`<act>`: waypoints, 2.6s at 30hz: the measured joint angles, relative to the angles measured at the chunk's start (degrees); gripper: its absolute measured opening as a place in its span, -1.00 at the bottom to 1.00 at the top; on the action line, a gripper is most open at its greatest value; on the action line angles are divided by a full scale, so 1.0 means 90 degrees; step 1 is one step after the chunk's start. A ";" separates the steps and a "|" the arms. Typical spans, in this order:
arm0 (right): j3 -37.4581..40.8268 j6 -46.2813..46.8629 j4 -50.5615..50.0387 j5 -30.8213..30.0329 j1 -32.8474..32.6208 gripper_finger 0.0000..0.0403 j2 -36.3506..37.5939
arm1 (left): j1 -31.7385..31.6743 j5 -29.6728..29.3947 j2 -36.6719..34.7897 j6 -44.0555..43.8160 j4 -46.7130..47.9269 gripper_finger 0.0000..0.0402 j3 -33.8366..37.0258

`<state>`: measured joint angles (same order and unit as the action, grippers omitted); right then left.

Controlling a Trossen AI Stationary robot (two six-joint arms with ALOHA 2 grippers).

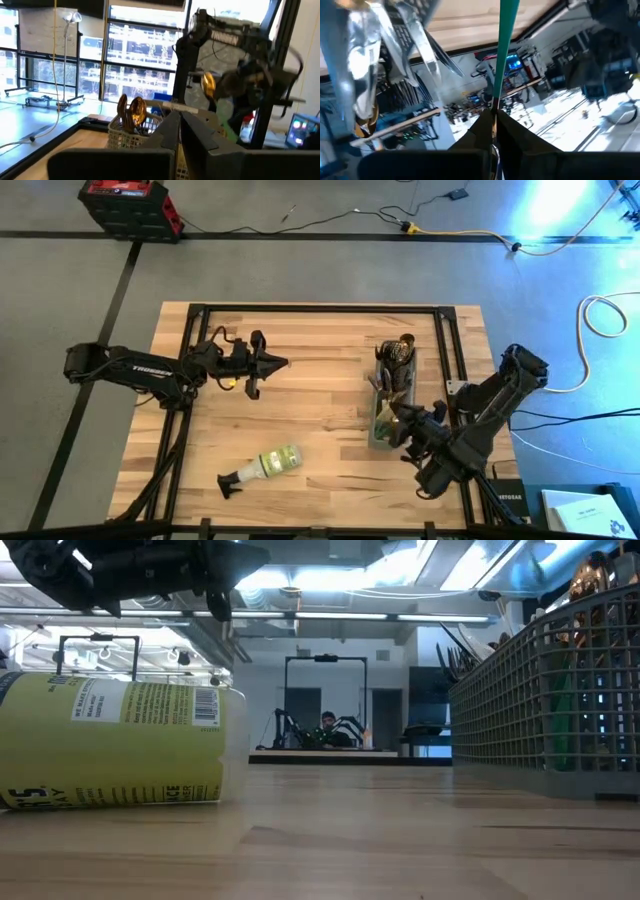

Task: Sort silverware
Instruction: Put the spoon into the silverware basket

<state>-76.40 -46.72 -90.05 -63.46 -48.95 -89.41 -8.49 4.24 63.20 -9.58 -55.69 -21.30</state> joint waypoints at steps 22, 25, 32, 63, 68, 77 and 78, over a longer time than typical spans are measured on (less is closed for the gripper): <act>0.0819 -0.0500 0.0003 0.0311 0.0371 -0.94 0.0236 | 0.0072 -0.0004 -0.0002 -0.0085 0.0232 -1.00 0.0000; 0.0872 -0.0447 0.0008 0.0342 0.0350 -0.87 0.0231 | 0.0073 -0.0004 -0.0002 -0.0062 0.0258 -1.00 0.0000; 0.0872 -0.0205 0.0009 0.0339 0.0352 -0.62 0.0230 | 0.0073 -0.0004 -0.0002 -0.0056 0.0288 -1.00 0.0000; -0.1798 1.1141 0.0478 0.3562 0.1850 -0.34 0.0799 | 0.0924 -0.0685 0.2580 0.0844 0.1805 -1.00 -0.2531; -0.1698 1.1168 0.1909 0.4626 0.2309 -0.37 0.0758 | 0.1025 -0.0877 0.2771 0.1205 0.2140 -1.00 -0.2811; -0.1705 1.1323 0.2841 0.5504 0.2698 -0.37 0.0686 | 0.1236 -0.1086 0.2771 0.1214 0.1996 -1.00 -0.2195; -0.1700 1.1532 0.2734 0.5402 0.2693 -0.37 0.0655 | 0.1276 -0.1174 0.2771 0.1217 0.1890 -1.00 -0.2073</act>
<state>-91.70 57.07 -65.44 -14.85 -24.71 -83.51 3.00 -6.32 88.14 1.37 -38.68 -39.95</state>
